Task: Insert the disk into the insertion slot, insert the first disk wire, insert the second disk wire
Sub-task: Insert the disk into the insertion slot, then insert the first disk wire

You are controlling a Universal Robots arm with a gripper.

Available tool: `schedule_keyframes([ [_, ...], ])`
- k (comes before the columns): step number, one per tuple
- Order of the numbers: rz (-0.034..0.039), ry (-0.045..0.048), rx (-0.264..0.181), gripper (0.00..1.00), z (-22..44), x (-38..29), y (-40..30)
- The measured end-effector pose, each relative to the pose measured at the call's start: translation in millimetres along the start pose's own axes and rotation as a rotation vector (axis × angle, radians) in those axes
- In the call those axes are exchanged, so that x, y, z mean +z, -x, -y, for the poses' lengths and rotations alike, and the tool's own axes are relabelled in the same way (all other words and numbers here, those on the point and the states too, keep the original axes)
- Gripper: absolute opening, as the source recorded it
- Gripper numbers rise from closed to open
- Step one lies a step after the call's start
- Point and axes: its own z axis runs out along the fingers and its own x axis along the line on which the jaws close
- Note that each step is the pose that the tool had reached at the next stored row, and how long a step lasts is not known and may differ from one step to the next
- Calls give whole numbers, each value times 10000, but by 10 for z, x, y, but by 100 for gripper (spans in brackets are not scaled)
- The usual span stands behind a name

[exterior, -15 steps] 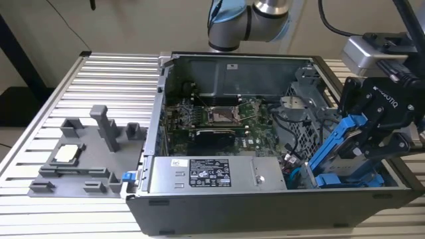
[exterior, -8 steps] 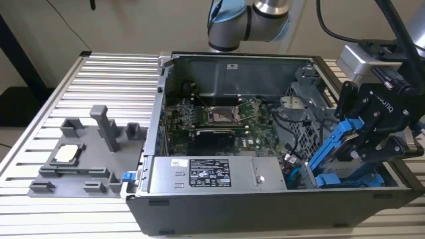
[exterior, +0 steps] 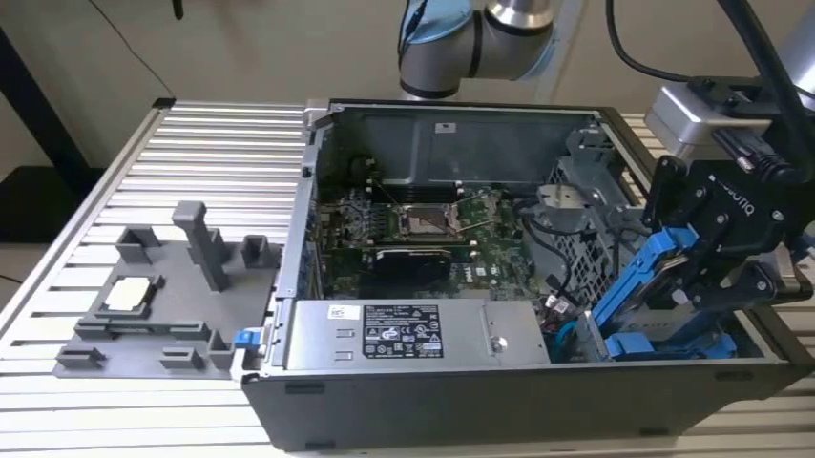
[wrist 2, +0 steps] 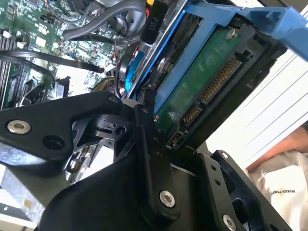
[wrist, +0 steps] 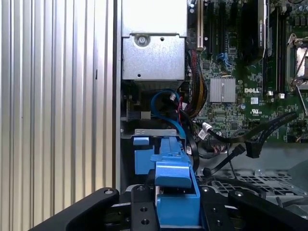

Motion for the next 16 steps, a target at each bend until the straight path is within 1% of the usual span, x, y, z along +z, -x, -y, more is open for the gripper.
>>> schedule_keyframes([
  [2,-1,0,-3,35,-1,0,0],
  [3,-2,0,-5,40,-1,-1,0],
  [4,-2,-1,-8,40,0,0,0],
  [5,-2,-1,-10,47,0,-1,0],
  [10,-9,-1,-15,47,0,-2,1],
  [14,-106,-1,-10,47,-3,-47,6],
  [16,-135,-1,-8,47,-5,-85,8],
])
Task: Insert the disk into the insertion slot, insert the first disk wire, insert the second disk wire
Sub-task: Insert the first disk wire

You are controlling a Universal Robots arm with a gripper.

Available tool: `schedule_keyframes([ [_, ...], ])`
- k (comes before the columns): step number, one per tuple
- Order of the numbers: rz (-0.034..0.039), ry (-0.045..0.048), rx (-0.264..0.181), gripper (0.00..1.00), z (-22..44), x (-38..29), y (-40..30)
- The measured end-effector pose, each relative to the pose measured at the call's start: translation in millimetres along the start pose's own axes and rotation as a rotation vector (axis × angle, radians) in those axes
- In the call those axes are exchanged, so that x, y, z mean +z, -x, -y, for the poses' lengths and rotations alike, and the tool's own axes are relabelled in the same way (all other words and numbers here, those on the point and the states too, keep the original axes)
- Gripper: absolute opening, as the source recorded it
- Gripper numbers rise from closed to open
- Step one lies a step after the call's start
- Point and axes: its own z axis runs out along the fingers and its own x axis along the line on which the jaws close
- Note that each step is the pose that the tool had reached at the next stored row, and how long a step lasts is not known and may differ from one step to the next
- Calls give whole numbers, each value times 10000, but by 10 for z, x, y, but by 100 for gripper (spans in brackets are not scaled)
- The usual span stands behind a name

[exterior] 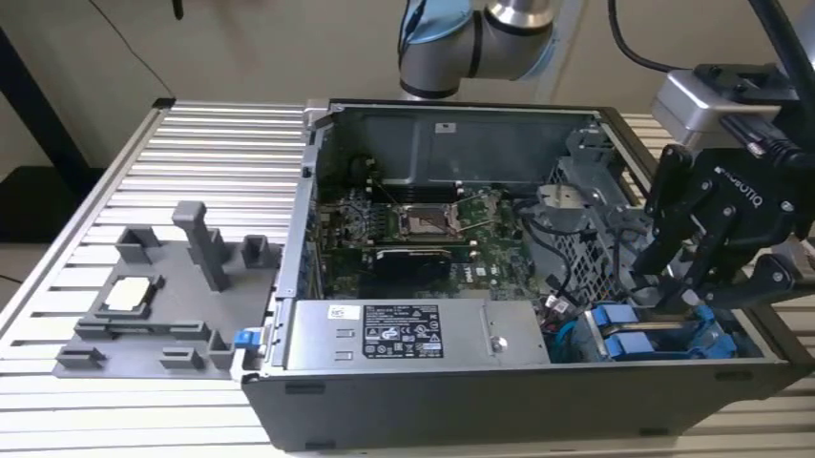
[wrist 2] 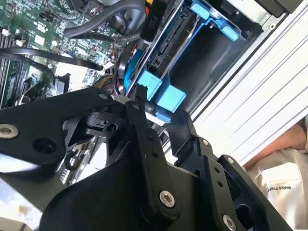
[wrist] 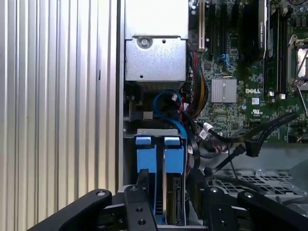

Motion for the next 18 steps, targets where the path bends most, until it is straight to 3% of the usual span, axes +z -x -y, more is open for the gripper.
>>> schedule_keyframes([
  [4,1,-25,-2,47,-2,-42,9],
  [5,68,-82,-4,47,-3,-42,8],
  [7,376,-245,-19,47,-4,-44,9],
  [12,1275,-673,-65,47,-6,-43,9],
  [14,1559,-882,-83,47,-7,-43,9],
  [16,1764,-1118,-102,47,-6,-43,9],
  [18,1820,-1393,-123,47,-6,-41,9],
])
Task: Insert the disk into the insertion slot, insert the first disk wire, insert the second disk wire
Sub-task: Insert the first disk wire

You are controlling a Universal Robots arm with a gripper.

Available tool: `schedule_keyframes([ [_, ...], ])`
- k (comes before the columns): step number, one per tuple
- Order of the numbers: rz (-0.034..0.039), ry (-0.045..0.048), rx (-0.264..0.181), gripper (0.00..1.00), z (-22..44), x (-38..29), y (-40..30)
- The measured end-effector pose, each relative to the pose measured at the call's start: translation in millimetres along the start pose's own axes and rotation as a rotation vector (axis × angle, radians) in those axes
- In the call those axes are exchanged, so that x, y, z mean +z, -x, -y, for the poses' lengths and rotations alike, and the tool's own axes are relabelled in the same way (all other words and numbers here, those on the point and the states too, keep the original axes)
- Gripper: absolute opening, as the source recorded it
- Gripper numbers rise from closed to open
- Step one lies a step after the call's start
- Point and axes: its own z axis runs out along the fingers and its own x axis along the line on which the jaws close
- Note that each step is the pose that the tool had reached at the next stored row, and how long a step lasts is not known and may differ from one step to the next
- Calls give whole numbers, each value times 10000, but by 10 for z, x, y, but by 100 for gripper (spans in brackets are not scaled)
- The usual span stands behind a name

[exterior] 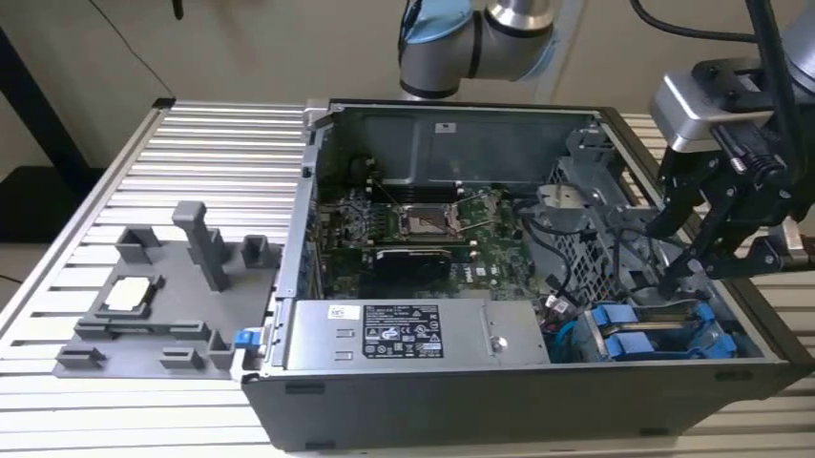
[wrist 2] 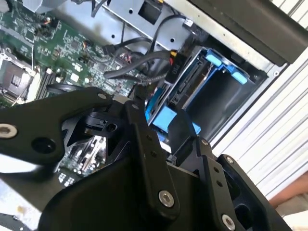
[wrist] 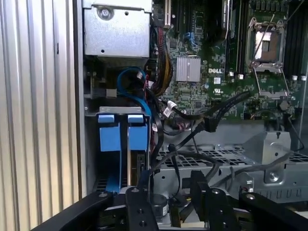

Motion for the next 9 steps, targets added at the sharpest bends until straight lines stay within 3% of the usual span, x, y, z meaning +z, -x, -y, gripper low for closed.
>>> schedule_keyframes([
  [5,0,-153,-32,47,6,4,-2],
  [9,14,-159,-31,47,88,11,-3],
])
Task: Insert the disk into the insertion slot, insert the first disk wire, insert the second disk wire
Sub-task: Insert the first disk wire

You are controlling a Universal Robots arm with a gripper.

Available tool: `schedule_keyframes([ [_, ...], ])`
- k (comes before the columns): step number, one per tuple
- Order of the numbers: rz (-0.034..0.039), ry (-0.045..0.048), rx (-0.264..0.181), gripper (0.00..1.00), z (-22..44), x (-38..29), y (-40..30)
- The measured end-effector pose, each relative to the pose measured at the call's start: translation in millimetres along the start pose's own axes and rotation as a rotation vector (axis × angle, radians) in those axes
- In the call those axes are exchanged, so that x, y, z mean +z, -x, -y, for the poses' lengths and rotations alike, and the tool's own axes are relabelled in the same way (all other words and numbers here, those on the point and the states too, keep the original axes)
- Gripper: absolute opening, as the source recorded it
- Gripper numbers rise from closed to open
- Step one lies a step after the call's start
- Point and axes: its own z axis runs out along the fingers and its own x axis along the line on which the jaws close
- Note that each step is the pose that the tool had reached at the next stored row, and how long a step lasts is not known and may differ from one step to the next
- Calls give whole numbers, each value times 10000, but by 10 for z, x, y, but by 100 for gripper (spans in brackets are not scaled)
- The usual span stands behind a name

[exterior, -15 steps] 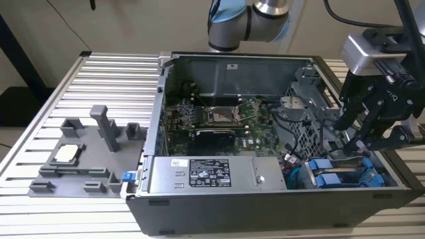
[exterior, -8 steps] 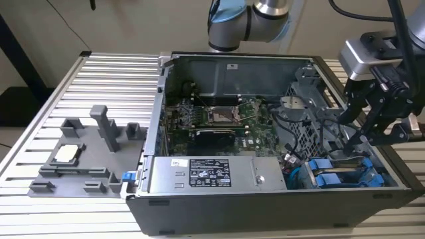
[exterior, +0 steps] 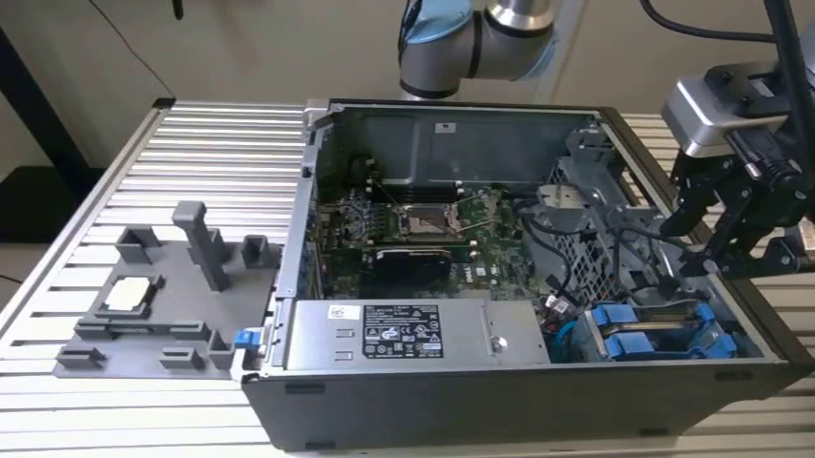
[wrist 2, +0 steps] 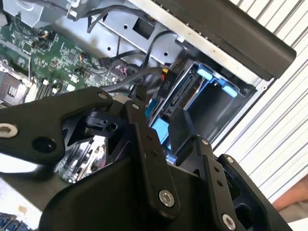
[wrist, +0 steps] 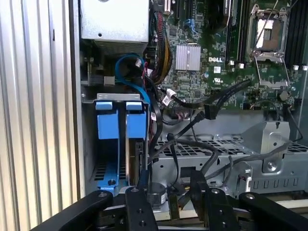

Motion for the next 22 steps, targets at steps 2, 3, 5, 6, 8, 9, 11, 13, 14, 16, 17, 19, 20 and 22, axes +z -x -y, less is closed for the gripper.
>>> schedule_keyframes([
  [2,-1,0,1,47,50,5,-1],
  [3,0,0,0,47,75,8,-1],
  [5,0,3,0,47,124,13,-2],
  [6,0,7,0,47,146,15,-3],
  [8,0,13,2,47,173,19,-3],
  [9,0,14,2,47,178,21,-3],
  [11,-2,14,3,47,180,24,-4],
  [13,-1,14,3,47,179,34,-6],
  [14,-1,14,2,47,179,38,-6],
  [16,-8,14,2,47,179,42,-7],
  [17,-12,14,1,47,179,43,-7],
  [19,-14,14,1,47,179,42,-7],
  [20,-14,14,1,47,179,43,-7],
  [22,-14,14,1,47,179,43,-7],
])
